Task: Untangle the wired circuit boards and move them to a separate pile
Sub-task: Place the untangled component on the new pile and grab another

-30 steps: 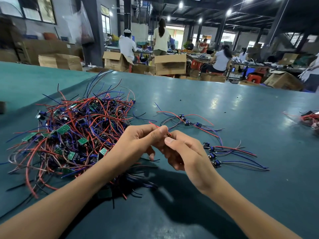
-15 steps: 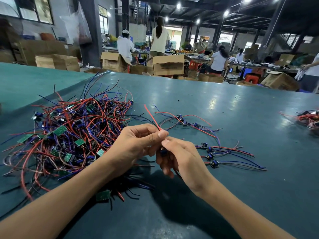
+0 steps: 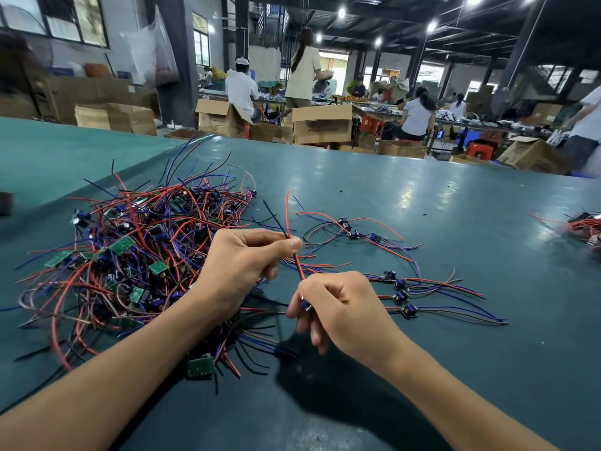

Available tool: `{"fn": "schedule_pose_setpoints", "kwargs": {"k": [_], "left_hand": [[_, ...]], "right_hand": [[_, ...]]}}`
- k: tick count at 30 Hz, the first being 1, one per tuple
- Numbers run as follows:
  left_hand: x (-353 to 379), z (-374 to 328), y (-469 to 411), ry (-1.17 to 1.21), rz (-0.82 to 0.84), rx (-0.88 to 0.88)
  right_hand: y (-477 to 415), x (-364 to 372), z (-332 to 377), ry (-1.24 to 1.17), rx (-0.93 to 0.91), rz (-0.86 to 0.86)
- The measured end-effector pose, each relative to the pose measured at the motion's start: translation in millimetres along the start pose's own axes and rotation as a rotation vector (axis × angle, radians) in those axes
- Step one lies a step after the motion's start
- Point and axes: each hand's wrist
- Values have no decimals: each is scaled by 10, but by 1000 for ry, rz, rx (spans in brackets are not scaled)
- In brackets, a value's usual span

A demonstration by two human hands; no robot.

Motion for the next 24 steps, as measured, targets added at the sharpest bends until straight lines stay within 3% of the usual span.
{"fn": "schedule_pose_setpoints", "kwargs": {"k": [8,16,20,24], "left_hand": [[-81,-26,-83,69,-146,-8],[-125,2,-70,-1,-115,66],[-203,3,-137,42,-261,81],[-231,-31,-163,181,-298,102]], "right_hand": [[69,52,79,12,-50,71],[85,53,33,69,-98,90],[109,62,5,82,-105,164],[91,74,-5,3,-83,57]]}}
Point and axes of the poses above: each hand's wrist, its own y-axis away from the middle knuckle, its own x-axis out of the palm, z = x × y, and after that the axes turned 3 degrees about -x, right-handed
